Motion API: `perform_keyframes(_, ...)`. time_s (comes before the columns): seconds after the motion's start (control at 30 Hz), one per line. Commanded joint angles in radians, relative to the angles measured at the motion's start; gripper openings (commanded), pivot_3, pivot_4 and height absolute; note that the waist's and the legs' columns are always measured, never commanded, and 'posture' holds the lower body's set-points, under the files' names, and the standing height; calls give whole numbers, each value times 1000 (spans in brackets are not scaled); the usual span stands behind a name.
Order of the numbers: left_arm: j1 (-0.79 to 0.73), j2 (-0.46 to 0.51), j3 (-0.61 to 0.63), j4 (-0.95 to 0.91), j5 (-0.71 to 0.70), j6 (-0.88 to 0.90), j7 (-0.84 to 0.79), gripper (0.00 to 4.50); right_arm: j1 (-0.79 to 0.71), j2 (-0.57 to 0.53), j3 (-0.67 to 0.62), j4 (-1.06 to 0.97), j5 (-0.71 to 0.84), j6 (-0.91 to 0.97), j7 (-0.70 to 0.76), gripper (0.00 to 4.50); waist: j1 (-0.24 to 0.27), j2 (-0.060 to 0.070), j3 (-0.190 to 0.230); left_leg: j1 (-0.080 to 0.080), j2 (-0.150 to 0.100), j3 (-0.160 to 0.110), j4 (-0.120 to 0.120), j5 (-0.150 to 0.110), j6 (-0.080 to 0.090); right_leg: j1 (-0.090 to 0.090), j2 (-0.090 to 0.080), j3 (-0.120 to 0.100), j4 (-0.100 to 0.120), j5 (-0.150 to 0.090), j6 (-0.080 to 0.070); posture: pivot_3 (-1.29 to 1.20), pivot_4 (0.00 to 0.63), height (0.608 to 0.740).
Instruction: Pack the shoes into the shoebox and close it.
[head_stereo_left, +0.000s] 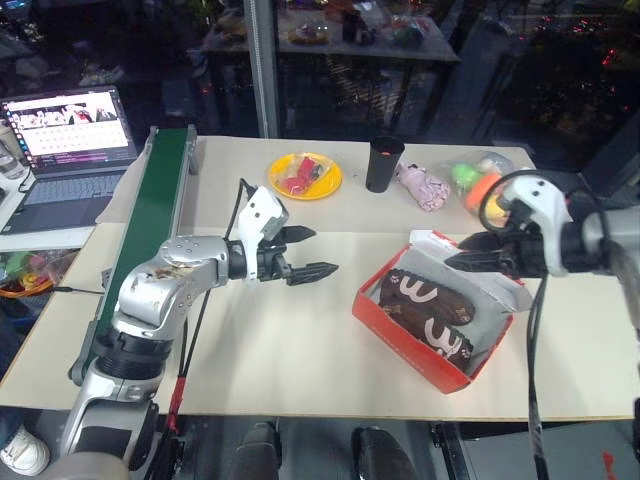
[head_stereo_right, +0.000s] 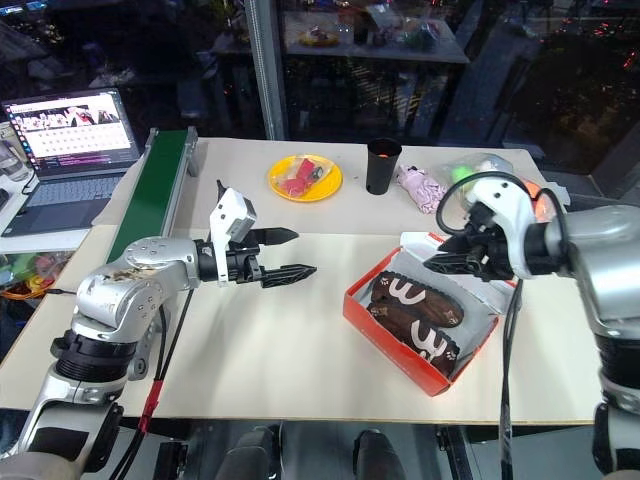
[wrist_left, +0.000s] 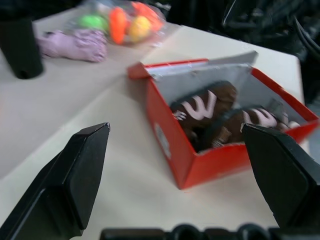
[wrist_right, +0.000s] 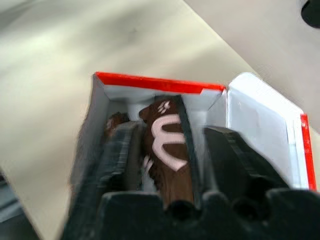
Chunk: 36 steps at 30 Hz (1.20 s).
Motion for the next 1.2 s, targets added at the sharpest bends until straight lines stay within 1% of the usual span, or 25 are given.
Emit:
perform_keyframes(0.03, -58, -8, -27, 17, -2, -40, -76, 4500, 152, -52, -227, -128, -8, 101, -81, 785, 5, 0, 0, 0, 0, 0, 0, 0, 0, 0, 0, 0, 0, 0, 0, 0, 150, 736)
perform_keyframes(0.1, -75, -16, -40, 32, -4, -45, -105, 4500, 286, -67, -307, -157, -55, 89, -127, 128, 14, 0, 0, 0, 0, 0, 1, 0, 0, 0, 0, 0, 0, 0, 0, 0, 150, 736)
perform_keyframes(0.17, -87, -23, -52, 44, -4, -50, -128, 4500, 419, -65, -381, -179, -99, 67, -170, 59, 17, 0, 0, 0, 0, 0, 1, 0, 0, 1, -1, 0, -1, 0, 0, 0, 150, 736)
perform_keyframes(0.2, -91, -26, -54, 47, -2, -51, -135, 4500, 462, -63, -405, -187, -107, 57, -184, 59, 17, 0, 0, 0, -1, 0, 1, 0, 0, 1, -1, 0, -1, 0, 0, 0, 150, 736)
perform_keyframes(0.27, -103, -35, -64, 61, 6, -60, -149, 4500, 549, -1, -461, -221, -122, 46, -231, 59, 14, 0, 0, 0, -1, 1, 2, 0, 1, 1, -1, 1, -1, 0, 0, 0, 150, 736)
perform_keyframes(0.3, -109, -38, -67, 67, 7, -62, -155, 4500, 599, 23, -466, -231, -134, 21, -253, 59, 13, 0, -1, 0, -1, 1, 1, 0, 1, 1, 0, 1, -1, 0, 0, 0, 150, 736)
perform_keyframes(0.37, -115, -41, -70, 73, 10, -63, -163, 4500, 644, 59, -469, -237, -138, -17, -288, 59, 10, 0, -1, 1, -1, 0, 2, -1, 1, 1, 0, 1, -1, -1, 1, 0, 150, 736)
perform_keyframes(0.43, -119, -36, -76, 75, 18, -67, -169, 4500, 657, 94, -458, -221, -141, -56, -331, 59, 3, 0, -1, 1, -1, 0, 2, -1, 1, 1, -1, 1, -1, -1, 1, 0, 150, 736)
perform_keyframes(0.53, -125, -6, -75, 74, 52, -75, -170, 4500, 700, 155, -371, -103, -222, -244, -452, 59, -3, 0, -1, 1, -1, 0, 2, -1, 1, 2, 0, 2, -1, 0, 1, 0, 150, 736)
perform_keyframes(0.67, -114, 20, -59, 46, 56, -55, -164, 4500, 704, 232, -298, -5, -244, -425, -521, 59, -7, 0, -1, 1, -1, 0, 1, -1, 1, 2, -1, 2, -1, -1, 1, 0, 150, 736)
perform_keyframes(0.8, -97, 37, -44, 13, 48, -32, -150, 4500, 708, 266, -232, 73, -283, -561, -579, 59, -10, 0, -1, 1, -1, 1, 1, -1, 2, 1, -1, 2, -1, -1, 1, 0, 150, 736)
perform_keyframes(0.97, -73, 54, -20, -31, 31, 5, -124, 4500, 679, 307, -202, 167, -311, -738, -668, 59, -10, 0, -1, 1, -1, 1, 1, -1, 2, 2, 0, 2, -1, -1, 1, 0, 150, 736)
perform_keyframes(1.07, -61, 57, -11, -52, 23, 22, -109, 4500, 646, 328, -180, 229, -319, -827, -698, 59, -10, 0, -1, 1, -1, 1, 1, -1, 2, 2, -1, 2, -1, -1, 1, 0, 150, 736)
perform_keyframes(1.2, -51, 57, -4, -73, 15, 38, -90, 4500, 596, 352, -122, 312, -303, -903, -683, 59, -10, 0, -1, 1, -1, 1, 1, -1, 2, 2, 0, 2, -1, -1, 1, 0, 150, 736)
